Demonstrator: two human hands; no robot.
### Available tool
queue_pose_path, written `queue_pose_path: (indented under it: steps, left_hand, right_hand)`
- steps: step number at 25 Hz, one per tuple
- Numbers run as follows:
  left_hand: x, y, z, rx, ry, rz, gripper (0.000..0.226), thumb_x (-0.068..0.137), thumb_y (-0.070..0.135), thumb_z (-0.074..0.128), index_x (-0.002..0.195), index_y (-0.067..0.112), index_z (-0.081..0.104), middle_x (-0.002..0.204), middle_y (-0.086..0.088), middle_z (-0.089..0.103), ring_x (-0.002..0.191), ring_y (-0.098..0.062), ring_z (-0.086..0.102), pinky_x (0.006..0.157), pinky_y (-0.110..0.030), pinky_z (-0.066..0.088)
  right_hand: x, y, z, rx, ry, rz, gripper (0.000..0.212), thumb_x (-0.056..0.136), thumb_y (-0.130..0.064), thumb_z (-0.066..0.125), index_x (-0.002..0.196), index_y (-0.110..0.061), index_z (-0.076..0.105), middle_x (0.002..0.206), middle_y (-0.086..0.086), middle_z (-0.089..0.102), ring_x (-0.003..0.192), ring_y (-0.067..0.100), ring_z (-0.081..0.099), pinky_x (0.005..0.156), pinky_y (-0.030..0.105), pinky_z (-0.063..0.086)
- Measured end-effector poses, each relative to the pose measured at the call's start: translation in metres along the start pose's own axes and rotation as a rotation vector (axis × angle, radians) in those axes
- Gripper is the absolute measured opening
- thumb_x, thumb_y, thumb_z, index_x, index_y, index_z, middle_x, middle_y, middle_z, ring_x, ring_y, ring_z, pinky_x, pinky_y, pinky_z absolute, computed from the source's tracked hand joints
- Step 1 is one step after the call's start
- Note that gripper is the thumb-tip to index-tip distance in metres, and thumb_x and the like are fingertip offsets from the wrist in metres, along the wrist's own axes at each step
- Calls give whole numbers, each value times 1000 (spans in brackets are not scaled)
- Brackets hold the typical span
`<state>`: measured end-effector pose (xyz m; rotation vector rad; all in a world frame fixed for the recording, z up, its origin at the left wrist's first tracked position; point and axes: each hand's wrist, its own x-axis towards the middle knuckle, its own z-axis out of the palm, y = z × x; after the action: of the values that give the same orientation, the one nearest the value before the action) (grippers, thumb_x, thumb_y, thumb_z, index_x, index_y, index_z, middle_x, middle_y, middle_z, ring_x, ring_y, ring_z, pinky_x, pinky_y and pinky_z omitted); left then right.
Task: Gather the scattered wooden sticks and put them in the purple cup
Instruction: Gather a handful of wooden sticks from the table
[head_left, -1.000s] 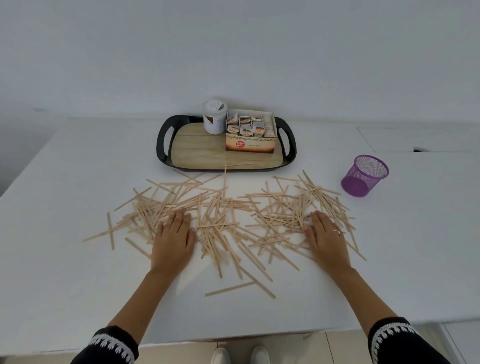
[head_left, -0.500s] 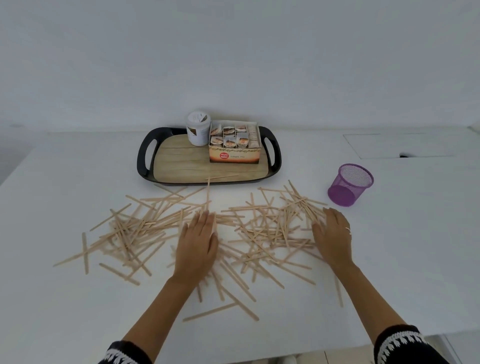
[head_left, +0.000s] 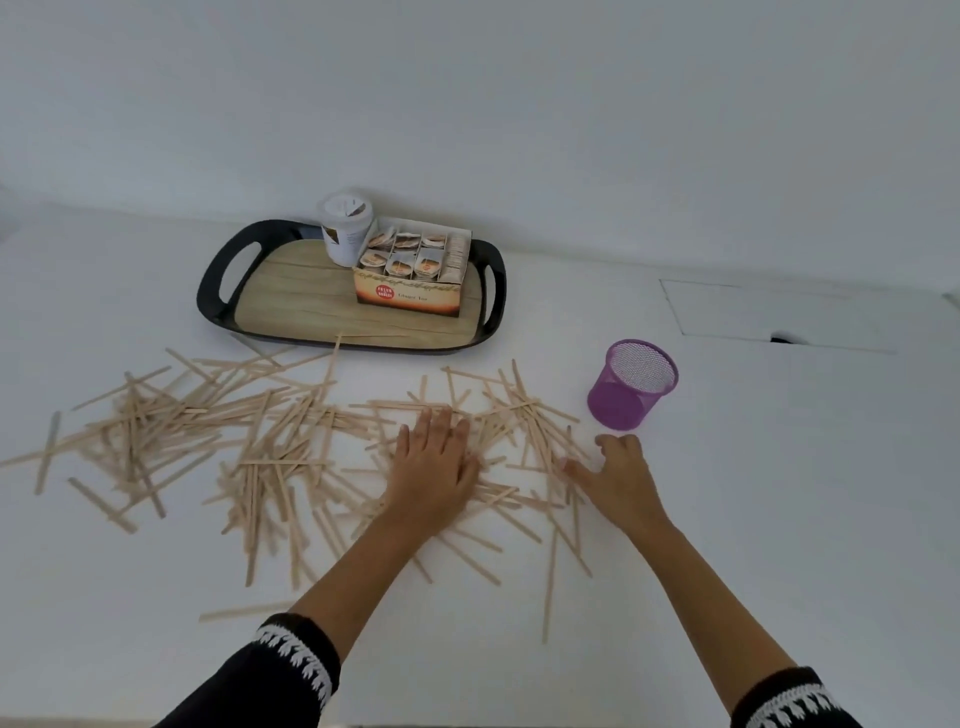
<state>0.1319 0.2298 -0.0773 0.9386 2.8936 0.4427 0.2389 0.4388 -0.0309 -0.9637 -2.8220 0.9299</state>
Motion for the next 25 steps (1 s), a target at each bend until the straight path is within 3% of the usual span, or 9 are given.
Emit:
queue_pose_path:
  steps: [3,6,9,13,16,18,21,25]
  left_hand:
    - [-3,5,7,51,55,-15,65,93,48,15,147,18,32,156,-9,27,145,-30,18,115,-49,11]
    - [-2,6,7,31,85,-23,66,92,49,14,146,19,36,155,-7,31,144,-29,21,115,-50,14]
    - [-3,8,5,16,97,-26,65,93,48,15,145,18,39,154,-8,33,144,-30,23,114,-51,17]
    - [-4,8,5,23,79,-30,64,93,48,13,146,19,36,155,-6,30,144,-28,21,115,-49,16]
    - [-4,7,6,29,77,-36,63,94,48,15,146,19,36,155,-6,31,144,-28,22,115,-49,17]
    - [-4,7,7,41,77,-31,62,95,47,16,146,19,36,155,-6,32,144,-28,22,115,-48,17]
    - [-4,5,8,40,77,-29,61,95,47,16,146,19,36,155,-6,31,144,-28,21,115,-48,15]
    - [-4,4,9,41,81,-23,60,96,46,18,145,19,37,154,-6,32,144,-28,23,115,-47,16]
  right_hand:
    - [-26,2,-11,-172,-286,23,83,66,-71,65,114,-7,42,112,2,30,91,19,50,71,27,43]
    - [-57,2,-5,-234,-394,20,91,54,-71,74,111,-12,35,110,2,25,88,20,52,71,30,47]
    - [-71,2,6,-255,-280,22,82,56,-59,81,106,-11,36,104,3,33,85,22,54,69,30,47]
    - [-67,2,0,-153,-245,69,39,78,-43,72,70,-14,46,78,0,48,66,15,49,58,23,36]
    - [-66,-4,3,-278,-196,22,20,91,-26,58,76,-12,60,84,3,63,75,17,60,64,21,41]
    - [-70,-13,9,-388,-150,-14,15,94,-14,49,82,-11,57,97,5,62,76,16,57,64,20,40]
    - [-77,-22,20,-483,-131,-43,8,91,-7,50,86,-12,53,102,4,56,84,17,59,66,20,44]
    - [-65,-32,20,-379,-70,-43,24,87,-14,51,65,-13,41,74,-3,45,70,16,50,51,18,33]
